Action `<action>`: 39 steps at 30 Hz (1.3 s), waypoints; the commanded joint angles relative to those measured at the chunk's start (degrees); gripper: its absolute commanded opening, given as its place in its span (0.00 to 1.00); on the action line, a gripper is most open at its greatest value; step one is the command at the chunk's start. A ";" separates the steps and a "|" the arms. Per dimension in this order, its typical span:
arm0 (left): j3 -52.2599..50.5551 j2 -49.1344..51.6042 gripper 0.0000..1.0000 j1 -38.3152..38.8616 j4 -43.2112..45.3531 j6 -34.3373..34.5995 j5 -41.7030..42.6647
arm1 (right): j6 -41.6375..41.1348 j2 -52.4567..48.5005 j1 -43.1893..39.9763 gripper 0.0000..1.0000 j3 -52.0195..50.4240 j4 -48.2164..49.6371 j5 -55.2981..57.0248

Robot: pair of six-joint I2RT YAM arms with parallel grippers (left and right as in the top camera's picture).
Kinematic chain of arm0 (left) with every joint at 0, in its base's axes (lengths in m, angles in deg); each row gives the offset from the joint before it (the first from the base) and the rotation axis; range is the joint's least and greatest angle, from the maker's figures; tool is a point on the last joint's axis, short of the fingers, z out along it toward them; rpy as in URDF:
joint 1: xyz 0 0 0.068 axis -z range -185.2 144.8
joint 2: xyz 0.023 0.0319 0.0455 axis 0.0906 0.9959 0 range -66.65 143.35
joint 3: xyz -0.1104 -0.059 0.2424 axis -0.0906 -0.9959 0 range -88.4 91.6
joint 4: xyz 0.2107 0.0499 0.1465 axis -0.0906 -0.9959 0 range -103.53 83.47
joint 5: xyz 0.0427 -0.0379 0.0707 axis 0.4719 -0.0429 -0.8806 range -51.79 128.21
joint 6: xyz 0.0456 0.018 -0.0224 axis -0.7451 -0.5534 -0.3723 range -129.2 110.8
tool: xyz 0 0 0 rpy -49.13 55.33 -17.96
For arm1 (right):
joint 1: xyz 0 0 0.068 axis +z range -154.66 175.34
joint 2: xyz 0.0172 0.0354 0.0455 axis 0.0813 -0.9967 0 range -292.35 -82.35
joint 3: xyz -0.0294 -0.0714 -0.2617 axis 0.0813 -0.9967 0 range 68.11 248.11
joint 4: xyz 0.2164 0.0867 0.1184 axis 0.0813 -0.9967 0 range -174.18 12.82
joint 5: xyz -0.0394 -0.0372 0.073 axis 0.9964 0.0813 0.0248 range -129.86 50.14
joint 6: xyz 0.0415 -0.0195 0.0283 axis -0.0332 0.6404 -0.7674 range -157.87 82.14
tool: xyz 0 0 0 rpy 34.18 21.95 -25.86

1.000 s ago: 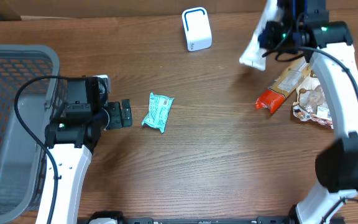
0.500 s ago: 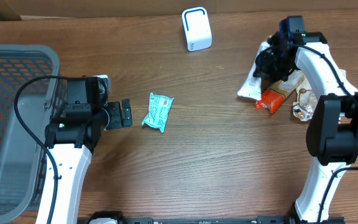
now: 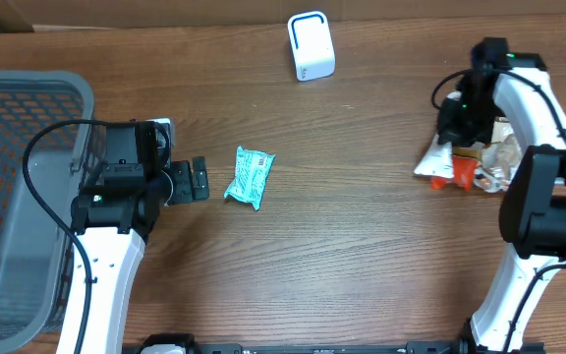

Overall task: Scan the item barcode
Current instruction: 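Carry the tube right and drop it onto the scanned pile, then reach the right gripper over to the mint-green packet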

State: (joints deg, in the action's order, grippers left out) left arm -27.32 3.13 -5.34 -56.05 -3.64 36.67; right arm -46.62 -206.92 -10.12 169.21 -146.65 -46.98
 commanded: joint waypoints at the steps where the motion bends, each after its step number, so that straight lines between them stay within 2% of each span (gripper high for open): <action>1: -0.22 0.31 1.00 -0.20 0.09 -0.87 -0.35 | 3.98 0.79 -0.85 0.14 1.11 -0.57 3.65; 6: -0.22 0.31 1.00 -0.22 0.09 -0.87 -0.35 | 9.27 0.79 -0.83 0.34 1.11 -2.89 5.57; 7: -0.22 0.31 1.00 -0.22 0.07 -0.87 -0.35 | 9.25 0.79 -0.83 0.43 1.11 -3.32 5.99; 9: -0.22 0.31 1.00 -0.22 0.09 -0.87 -0.35 | 9.20 0.79 -0.83 0.68 1.36 -3.85 5.62; 11: -0.22 0.31 1.00 -0.22 0.09 -0.87 -0.35 | 9.01 0.79 -0.83 0.79 2.64 -5.22 5.51; 14: -0.22 0.31 1.00 -0.20 0.09 -0.87 -0.35 | 7.50 0.81 -0.83 0.81 7.02 -9.57 5.55; 20: -0.22 0.31 1.00 -0.22 0.07 -0.87 -0.35 | 6.62 0.81 -0.13 0.83 23.98 -21.92 2.91; 23: -0.22 0.31 1.00 -0.22 0.09 -0.87 -0.35 | 6.62 0.81 0.68 0.82 31.85 -26.18 -4.37; 25: -0.22 0.31 1.00 -0.22 0.09 -0.87 -0.35 | 6.67 0.81 1.81 0.80 34.93 -27.02 -14.43; 27: -0.22 0.31 1.00 -0.22 0.09 -0.87 -0.35 | 7.19 0.81 3.69 0.79 35.26 -26.32 -23.15; 29: -0.22 0.31 1.00 -0.22 0.09 -0.87 -0.35 | 7.30 0.79 6.82 0.79 34.45 -24.61 -27.32; 33: -0.22 0.31 1.00 -0.22 0.07 -0.87 -0.35 | 4.87 0.76 14.49 0.81 30.38 -18.82 -27.50; 39: -0.22 0.31 1.00 -0.22 0.09 -0.87 -0.35 | -6.67 0.76 25.53 0.81 18.75 -4.17 -24.63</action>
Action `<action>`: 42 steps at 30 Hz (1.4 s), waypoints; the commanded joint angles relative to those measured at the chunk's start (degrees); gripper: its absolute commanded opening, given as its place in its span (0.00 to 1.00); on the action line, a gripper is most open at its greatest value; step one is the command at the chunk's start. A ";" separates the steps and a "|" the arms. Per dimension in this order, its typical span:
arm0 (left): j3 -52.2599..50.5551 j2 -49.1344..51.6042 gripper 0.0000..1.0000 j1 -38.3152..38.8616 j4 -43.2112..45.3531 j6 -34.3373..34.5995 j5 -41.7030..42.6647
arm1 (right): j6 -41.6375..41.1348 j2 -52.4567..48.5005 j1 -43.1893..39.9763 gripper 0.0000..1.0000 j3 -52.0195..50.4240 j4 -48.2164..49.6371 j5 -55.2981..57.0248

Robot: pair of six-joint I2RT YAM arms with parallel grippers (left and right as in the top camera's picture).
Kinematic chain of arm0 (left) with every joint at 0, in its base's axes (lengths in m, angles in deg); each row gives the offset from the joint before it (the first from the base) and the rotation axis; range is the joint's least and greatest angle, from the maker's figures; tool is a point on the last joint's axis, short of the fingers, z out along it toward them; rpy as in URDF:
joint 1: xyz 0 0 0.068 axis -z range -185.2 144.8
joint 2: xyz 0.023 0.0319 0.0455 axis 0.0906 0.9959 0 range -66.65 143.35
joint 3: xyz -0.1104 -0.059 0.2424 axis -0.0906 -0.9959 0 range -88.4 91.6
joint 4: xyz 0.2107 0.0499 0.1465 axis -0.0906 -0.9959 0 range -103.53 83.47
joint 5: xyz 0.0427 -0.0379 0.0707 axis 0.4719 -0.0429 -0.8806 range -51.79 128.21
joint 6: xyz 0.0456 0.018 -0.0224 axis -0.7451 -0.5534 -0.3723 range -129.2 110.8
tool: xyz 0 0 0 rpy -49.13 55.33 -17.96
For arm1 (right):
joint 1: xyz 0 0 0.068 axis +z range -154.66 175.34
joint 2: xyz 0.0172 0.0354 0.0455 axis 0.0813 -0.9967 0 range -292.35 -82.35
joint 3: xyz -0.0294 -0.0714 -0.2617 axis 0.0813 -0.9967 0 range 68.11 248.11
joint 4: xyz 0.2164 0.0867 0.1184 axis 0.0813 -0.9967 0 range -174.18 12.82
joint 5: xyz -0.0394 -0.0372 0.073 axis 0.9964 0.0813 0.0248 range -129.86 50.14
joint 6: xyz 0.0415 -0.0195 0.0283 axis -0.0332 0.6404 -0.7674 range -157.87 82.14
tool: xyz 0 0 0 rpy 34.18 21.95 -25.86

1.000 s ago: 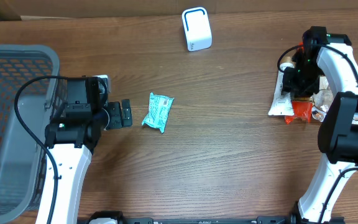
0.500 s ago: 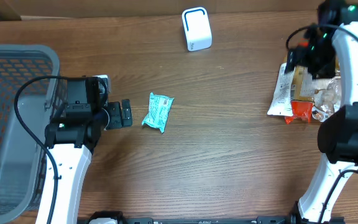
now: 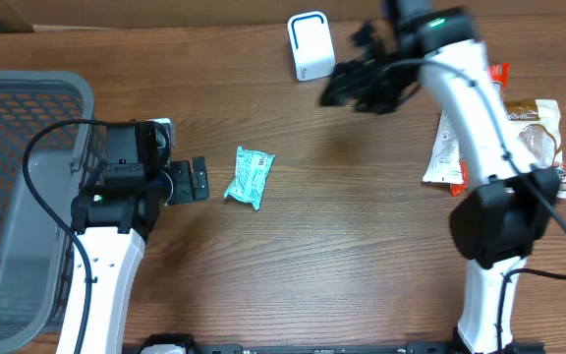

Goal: Scan the item barcode

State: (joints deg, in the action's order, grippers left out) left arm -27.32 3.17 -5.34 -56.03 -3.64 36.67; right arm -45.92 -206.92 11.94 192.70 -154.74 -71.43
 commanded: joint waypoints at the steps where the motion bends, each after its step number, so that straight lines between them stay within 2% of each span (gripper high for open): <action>1: -0.22 0.26 0.99 -0.20 0.07 -0.87 -0.33 | -8.87 0.76 4.90 0.81 -6.58 6.40 0.04; 9: -0.22 0.26 1.00 -0.20 0.07 -0.87 -0.35 | -19.47 0.76 12.79 0.73 -19.78 24.41 4.37; 13: -0.22 0.26 1.00 -0.20 0.07 -0.87 -0.33 | -25.70 0.76 15.45 0.63 -25.07 31.63 8.52; 18: -0.22 0.26 1.00 -0.20 0.07 -0.87 -0.35 | -28.74 0.76 18.14 0.59 -30.03 38.62 10.60; 24: -0.22 0.26 1.00 -0.20 0.07 -0.87 -0.33 | -34.49 0.68 20.44 0.50 -33.14 43.04 14.21; 32: -0.22 0.26 1.00 -0.22 0.04 -0.87 -0.35 | -37.44 0.66 21.99 0.48 -37.48 48.70 14.19; 35: -0.22 0.26 0.99 -0.20 0.07 -0.87 -0.35 | -39.04 0.66 22.03 0.43 -39.19 50.82 13.90; 42: -0.22 0.26 1.00 -0.20 0.07 -0.87 -0.35 | -41.03 0.57 22.93 0.39 -42.88 56.08 13.33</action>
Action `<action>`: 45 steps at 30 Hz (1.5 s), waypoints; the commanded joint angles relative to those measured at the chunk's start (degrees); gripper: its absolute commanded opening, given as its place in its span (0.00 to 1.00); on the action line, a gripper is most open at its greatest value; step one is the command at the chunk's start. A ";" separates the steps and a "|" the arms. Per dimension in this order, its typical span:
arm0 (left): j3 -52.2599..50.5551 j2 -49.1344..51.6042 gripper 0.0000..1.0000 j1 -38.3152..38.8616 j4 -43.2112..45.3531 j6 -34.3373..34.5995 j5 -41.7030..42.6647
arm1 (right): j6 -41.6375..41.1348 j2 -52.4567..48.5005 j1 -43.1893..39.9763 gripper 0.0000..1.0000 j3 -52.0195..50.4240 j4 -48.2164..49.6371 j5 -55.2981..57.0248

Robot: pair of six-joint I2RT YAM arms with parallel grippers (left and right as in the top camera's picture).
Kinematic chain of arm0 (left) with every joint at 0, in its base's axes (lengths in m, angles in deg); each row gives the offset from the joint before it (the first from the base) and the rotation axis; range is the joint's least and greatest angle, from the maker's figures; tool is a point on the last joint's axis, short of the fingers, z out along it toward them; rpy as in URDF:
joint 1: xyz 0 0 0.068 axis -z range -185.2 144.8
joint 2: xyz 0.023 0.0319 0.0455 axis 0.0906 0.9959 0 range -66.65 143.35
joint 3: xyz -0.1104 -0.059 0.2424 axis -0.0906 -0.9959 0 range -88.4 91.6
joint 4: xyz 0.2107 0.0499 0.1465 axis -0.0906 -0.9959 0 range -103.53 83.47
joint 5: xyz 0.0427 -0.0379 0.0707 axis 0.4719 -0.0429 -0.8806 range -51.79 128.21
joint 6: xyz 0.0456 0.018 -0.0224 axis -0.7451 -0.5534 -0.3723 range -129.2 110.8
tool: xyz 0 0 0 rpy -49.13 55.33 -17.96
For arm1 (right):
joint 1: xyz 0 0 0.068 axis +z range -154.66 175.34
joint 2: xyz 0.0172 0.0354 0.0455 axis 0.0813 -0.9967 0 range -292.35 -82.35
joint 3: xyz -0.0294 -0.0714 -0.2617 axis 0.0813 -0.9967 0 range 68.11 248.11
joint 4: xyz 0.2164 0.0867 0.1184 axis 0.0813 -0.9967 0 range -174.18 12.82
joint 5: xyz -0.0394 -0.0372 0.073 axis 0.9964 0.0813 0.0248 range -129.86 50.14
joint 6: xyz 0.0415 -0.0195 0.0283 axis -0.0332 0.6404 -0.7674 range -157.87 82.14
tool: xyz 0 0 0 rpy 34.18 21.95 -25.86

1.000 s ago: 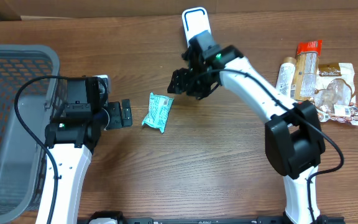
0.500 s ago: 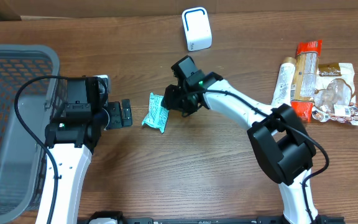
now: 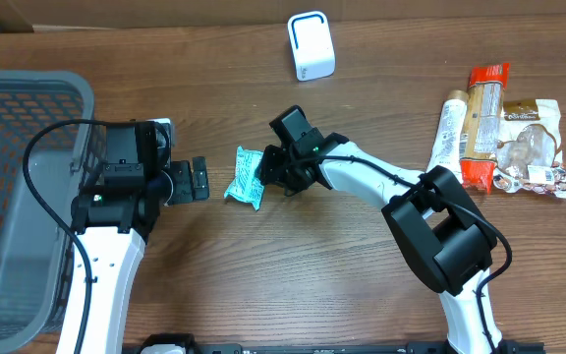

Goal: Scan the item barcode

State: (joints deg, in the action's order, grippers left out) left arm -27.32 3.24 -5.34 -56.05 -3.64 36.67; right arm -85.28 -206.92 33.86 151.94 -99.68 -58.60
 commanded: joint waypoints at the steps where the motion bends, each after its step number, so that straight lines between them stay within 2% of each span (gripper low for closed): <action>1: -0.22 0.20 1.00 -0.20 0.09 -0.87 -0.33 | -2.38 0.57 1.25 0.39 -2.67 1.68 0.50; 6: -0.22 0.20 1.00 -0.20 0.07 -0.87 -0.33 | -3.65 -0.61 2.75 0.36 -3.69 3.63 0.52; 10: -0.22 0.20 1.00 -0.20 0.09 -0.87 -0.33 | -3.63 -1.25 3.54 0.21 -3.69 3.61 0.63; 14: -0.22 0.20 1.00 -0.22 0.09 -0.87 -0.35 | -2.21 -1.11 3.17 0.13 -3.52 2.03 0.33; 17: -0.22 0.20 1.00 -0.20 0.09 -0.87 -0.35 | 5.81 0.02 1.68 0.07 -3.17 1.11 -1.75; 20: -0.22 0.20 1.00 -0.22 0.09 -0.87 -0.35 | 16.33 1.84 -0.98 0.04 -0.42 -5.53 -2.03; 27: -0.22 0.20 1.00 -0.20 0.09 -0.87 -0.33 | 54.80 2.86 -7.41 0.05 9.46 -28.83 -3.76; 28: -0.22 0.20 1.00 -0.20 0.07 -0.87 -0.35 | 59.12 2.86 -8.20 0.08 9.81 -30.56 -3.72; 31: -0.22 0.20 1.00 -0.22 0.09 -0.87 -0.35 | 69.26 2.86 -10.86 0.30 9.88 -33.35 -0.66; 35: -0.22 0.20 1.00 -0.22 0.09 -0.87 -0.35 | 70.10 2.97 -13.66 0.64 10.29 -33.27 6.34; 37: -0.22 0.20 1.00 -0.22 0.07 -0.87 -0.35 | 66.79 2.97 -15.15 0.67 12.07 -34.64 7.56; 39: -0.22 0.20 1.00 -0.22 0.09 -0.87 -0.35 | 60.08 2.97 -16.74 0.70 15.61 -37.77 5.05; 41: -0.22 0.20 1.00 -0.22 0.09 -0.87 -0.35 | 54.36 2.97 -18.27 0.71 19.82 -42.05 -2.05; 43: -0.22 0.20 1.00 -0.22 0.09 -0.87 -0.35 | 50.75 2.97 -19.47 0.69 23.15 -45.70 -14.32; 45: -0.22 0.20 1.00 -0.22 0.09 -0.87 -0.35 | 50.16 2.97 -19.63 0.60 23.87 -46.58 -24.83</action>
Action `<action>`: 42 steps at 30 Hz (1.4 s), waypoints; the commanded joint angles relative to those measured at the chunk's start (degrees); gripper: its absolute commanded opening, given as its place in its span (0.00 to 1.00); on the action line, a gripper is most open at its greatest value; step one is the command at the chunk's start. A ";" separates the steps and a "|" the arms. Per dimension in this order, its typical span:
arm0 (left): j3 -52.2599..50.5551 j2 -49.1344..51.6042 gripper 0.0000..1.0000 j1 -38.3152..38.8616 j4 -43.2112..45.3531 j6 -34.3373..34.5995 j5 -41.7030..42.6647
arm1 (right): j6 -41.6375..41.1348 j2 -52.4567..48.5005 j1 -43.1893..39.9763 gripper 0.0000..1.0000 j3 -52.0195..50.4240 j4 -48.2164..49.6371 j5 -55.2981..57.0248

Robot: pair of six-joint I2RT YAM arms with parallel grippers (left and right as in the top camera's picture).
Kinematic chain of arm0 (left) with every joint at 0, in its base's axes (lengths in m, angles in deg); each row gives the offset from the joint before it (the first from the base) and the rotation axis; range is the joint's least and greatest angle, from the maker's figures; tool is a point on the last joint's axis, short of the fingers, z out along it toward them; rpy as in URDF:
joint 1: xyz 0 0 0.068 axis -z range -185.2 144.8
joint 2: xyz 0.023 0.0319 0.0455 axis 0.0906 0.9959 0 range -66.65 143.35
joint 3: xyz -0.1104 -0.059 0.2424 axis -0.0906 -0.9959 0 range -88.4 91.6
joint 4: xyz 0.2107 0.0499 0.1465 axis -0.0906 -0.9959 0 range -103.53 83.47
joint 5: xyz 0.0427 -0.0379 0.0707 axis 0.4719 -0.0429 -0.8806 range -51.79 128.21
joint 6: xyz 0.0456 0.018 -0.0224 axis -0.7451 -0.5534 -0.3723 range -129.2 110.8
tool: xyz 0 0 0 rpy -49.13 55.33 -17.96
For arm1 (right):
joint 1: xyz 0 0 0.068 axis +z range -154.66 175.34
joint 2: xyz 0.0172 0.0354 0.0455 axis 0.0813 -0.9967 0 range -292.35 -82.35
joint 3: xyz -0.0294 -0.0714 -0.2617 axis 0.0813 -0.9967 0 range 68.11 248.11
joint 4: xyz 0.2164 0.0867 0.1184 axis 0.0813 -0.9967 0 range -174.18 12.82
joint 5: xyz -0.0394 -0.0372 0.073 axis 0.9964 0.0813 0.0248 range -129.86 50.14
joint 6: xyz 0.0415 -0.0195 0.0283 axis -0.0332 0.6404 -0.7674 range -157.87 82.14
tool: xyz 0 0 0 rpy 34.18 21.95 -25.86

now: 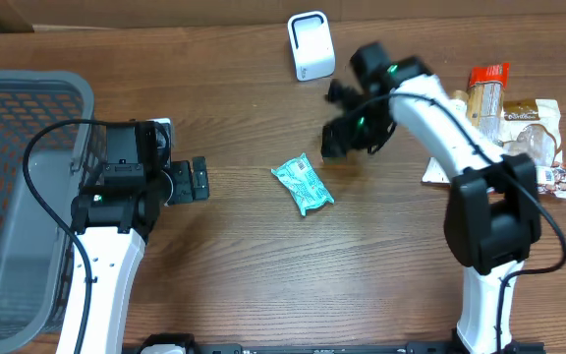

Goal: Scan the item barcode

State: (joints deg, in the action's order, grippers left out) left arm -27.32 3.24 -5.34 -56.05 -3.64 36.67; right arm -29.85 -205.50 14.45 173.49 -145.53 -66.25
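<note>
A teal packet lies flat on the wooden table, near the middle, turned at an angle. My right gripper hangs a little up and to the right of it, apart from it; its jaws show only as a dark blur. The white barcode scanner stands at the far edge, above the packet. My left gripper rests to the left of the packet, open and holding nothing.
A grey mesh basket fills the left side. A pile of snack packets lies at the far right, behind the right arm. A cardboard wall runs along the back edge.
The teal packet lay near the left gripper with my right gripper on it; now it lies further right and turned. The right gripper is up and to the right, off the packet.
My right gripper was at the snack pile on the right. Then it was over the table beside the scanner. Then it was reaching across to the teal packet. Now the packet lies nearer the middle and the gripper is away from it. The left arm stayed still.
</note>
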 commanded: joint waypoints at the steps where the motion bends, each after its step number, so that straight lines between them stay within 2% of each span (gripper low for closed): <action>1: -0.22 0.20 1.00 -0.20 0.09 -0.87 -0.35 | -5.51 1.55 0.04 0.53 2.25 -0.48 -19.96; 2: -0.22 0.20 1.00 -0.20 0.09 -0.87 -0.35 | -7.37 1.53 0.66 0.49 1.84 0.26 -20.70; 7: -0.22 0.20 1.00 -0.22 0.09 -0.87 -0.33 | -19.78 1.53 6.71 0.48 -2.14 5.57 -12.74; 9: -0.22 0.20 1.00 -0.22 0.09 -0.87 -0.35 | -21.62 1.51 9.44 0.49 -4.20 7.61 -11.39; 12: -0.22 0.20 1.00 -0.22 0.09 -0.87 -0.35 | -21.88 1.51 13.11 0.57 -7.23 9.20 -9.25; 16: -0.22 0.20 1.00 -0.22 0.09 -0.87 -0.35 | -24.98 1.51 15.58 0.59 -9.62 8.28 -3.85; 25: -0.22 0.20 1.00 -0.22 0.09 -0.87 -0.35 | -24.96 1.51 13.14 0.59 -10.93 0.94 8.61; 31: -0.22 0.20 1.00 -0.22 0.09 -0.87 -0.35 | -24.26 1.55 9.44 0.59 -10.71 -0.63 9.57; 35: -0.22 0.20 1.00 -0.22 0.09 -0.87 -0.35 | -19.21 1.66 6.97 0.60 -8.52 -0.98 4.52; 40: -0.22 0.20 1.00 -0.22 0.09 -0.87 -0.35 | -10.23 1.66 4.17 0.64 -6.32 0.61 4.50; 42: -0.22 0.20 1.00 -0.22 0.09 -0.87 -0.35 | -10.40 1.64 3.45 0.62 -6.36 2.36 4.39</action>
State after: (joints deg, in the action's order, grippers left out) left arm -27.32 3.24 -5.34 -56.05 -3.64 36.67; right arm -44.54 -205.07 18.95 165.30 -144.11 -60.86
